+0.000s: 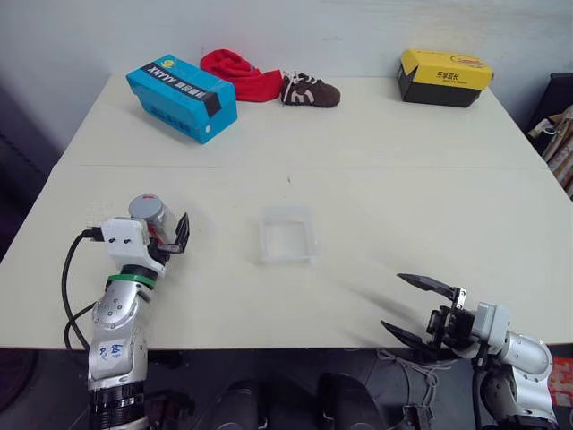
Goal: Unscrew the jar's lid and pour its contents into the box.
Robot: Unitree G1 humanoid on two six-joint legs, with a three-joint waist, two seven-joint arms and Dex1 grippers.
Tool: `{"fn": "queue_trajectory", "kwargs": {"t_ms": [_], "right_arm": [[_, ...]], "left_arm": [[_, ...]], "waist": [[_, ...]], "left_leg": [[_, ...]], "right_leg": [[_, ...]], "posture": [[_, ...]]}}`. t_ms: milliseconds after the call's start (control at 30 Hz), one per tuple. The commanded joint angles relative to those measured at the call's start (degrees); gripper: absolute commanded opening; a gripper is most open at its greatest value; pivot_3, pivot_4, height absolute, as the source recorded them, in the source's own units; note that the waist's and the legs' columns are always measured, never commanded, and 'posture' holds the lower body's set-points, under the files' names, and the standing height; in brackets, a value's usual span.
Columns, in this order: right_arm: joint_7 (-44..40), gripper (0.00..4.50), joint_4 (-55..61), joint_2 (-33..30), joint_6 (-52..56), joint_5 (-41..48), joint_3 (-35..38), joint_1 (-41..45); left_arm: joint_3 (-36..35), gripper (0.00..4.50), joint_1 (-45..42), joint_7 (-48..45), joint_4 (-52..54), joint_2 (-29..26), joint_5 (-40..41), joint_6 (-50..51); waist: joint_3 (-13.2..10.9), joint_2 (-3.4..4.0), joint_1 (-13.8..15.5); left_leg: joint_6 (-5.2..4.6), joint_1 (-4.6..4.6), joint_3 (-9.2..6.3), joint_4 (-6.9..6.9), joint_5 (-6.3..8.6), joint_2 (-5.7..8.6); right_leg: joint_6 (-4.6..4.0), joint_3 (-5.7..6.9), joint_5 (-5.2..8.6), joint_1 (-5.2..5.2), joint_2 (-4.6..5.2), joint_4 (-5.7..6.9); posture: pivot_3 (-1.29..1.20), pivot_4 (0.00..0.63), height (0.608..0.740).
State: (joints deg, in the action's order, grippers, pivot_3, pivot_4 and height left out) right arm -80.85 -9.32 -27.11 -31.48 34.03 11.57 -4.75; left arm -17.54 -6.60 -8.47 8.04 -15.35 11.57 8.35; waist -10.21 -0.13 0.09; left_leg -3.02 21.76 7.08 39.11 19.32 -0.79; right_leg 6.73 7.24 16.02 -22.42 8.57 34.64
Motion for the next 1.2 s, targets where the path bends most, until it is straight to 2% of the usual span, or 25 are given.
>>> {"fn": "queue_trajectory", "kwargs": {"t_ms": [33, 167, 267, 333, 400, 500, 600, 733, 800, 967, 1200], "right_arm": [[1.79, 4.5, 2.91, 0.08, -0.65, 0.24, 0.76, -0.54], [4.84, 4.5, 6.3, -0.21, 0.96, -0.47, 0.1, -0.68], [8.68, 4.5, 10.26, 0.1, 3.41, -1.45, -0.85, -0.58], [13.18, 4.5, 14.95, -0.48, 8.66, -1.58, -1.87, 0.29], [18.76, 4.5, 21.83, -2.98, 18.47, -1.58, -3.95, 2.48], [29.13, 4.5, 32.49, -6.56, 38.51, 5.2, -7.66, 10.67], [33.5, 4.5, 37.41, -7.01, 51.72, 12.94, -11.51, 24.05], [40.12, 4.5, 35.1, -2.27, 61.94, 14.03, -16.22, 40.45], [41.61, 4.5, 34.34, -0.65, 64.35, 13.7, -16.88, 43.89], [42.47, 4.5, 35.47, 0.38, 69.87, 13.48, -18.67, 47.06], [39.89, 4.5, 36.69, -2.58, 71.68, 10.74, -18.86, 44.73]], "left_arm": [[-0.02, 3.63, -1.42, -1.1, -0.33, -1.04, -0.03, -2.47], [0.08, 2.38, -2.39, -3.36, -1.47, -1.35, 1.01, -5.28], [-0.5, 2.38, -3.65, -6.8, -2.12, -1.93, 3.36, -7.92], [-0.07, 2.38, -5.16, -14.35, -0.13, -4.52, 9.11, -6.05], [2.2, 2.38, -6.77, -24.53, 3.69, -9.59, 15.78, -0.61], [7.6, 2.38, -10.41, -36.71, 8.11, -17.62, 21.25, 6.46], [13.06, 2.38, -15.48, -42.74, 8.33, -20.6, 22.26, 10.43], [18.87, 2.38, -20.27, -45.37, 7.85, -18.32, 21.18, 11.88], [20.07, 2.38, -21.08, -45.59, 7.54, -17.56, 20.55, 12.11], [21.3, 2.38, -21.35, -44.77, 7.8, -15.02, 19.73, 12.09], [20.69, 2.38, -20.83, -43.57, 8.39, -13.65, 19.52, 12.62]], "waist": [[0.0, 0.0, -0.01], [0.0, 0.0, -0.01], [0.0, 0.0, -0.01], [-0.01, -0.01, -0.05], [-0.02, 0.0, -0.12], [-0.05, 0.07, -0.31], [-0.14, 0.29, -0.37], [-0.16, 0.3, -0.3], [-0.15, 0.29, -0.2], [-0.15, 0.28, -0.17], [-0.17, 0.24, -0.19]], "left_leg": [[0.0, 0.0, 0.0, 0.0, 0.0, 0.0], [0.02, 0.0, -0.01, 0.0, 0.01, 0.0], [0.27, 0.0, -0.01, 0.0, 0.15, 0.0], [0.28, 0.0, -0.01, 0.0, 0.15, 0.0], [0.35, 0.01, -0.02, 0.0, 0.11, -0.01], [0.4, 0.02, -0.02, 0.02, 0.08, -0.01], [0.54, -0.01, -0.07, 0.01, 0.02, -0.03], [0.51, 0.0, -0.31, -0.02, -0.16, -0.2], [0.47, 0.27, -0.32, -0.02, -0.33, -0.18], [0.21, 0.55, -0.27, 0.01, -0.36, 0.06], [-0.01, 0.61, -0.19, 0.04, -0.39, 0.14]], "right_leg": [[0.0, -0.01, 0.0, 0.0, 0.0, 0.0], [0.0, -0.04, 0.0, -0.01, 0.02, -0.01], [0.0, -0.05, 0.0, -0.02, 0.02, -0.01], [0.0, -0.05, 0.0, -0.03, 0.03, -0.02], [-0.01, -0.05, 0.01, -0.05, 0.04, 0.0], [-0.14, -0.13, 0.07, -0.14, 0.1, 0.06], [-0.31, -0.13, 0.16, -0.17, 0.09, 0.11], [-0.69, 0.21, 0.37, -0.21, -0.12, 0.42], [-0.7, 0.33, 0.37, -0.37, -0.19, 0.62], [-0.62, 0.52, 0.33, -0.59, -0.42, 0.72], [-0.33, 0.54, 0.17, -0.56, -0.4, 0.46]], "posture": [[0.0, 0.15, 0.74], [0.0, 0.15, 0.74], [0.0, 0.15, 0.74], [0.0, 0.15, 0.74], [0.0, 0.15, 0.74], [0.0, 0.15, 0.74], [0.0, 0.15, 0.74], [0.0, 0.15, 0.74], [0.0, 0.15, 0.74], [0.0, 0.15, 0.74], [0.0, 0.15, 0.74]]}}
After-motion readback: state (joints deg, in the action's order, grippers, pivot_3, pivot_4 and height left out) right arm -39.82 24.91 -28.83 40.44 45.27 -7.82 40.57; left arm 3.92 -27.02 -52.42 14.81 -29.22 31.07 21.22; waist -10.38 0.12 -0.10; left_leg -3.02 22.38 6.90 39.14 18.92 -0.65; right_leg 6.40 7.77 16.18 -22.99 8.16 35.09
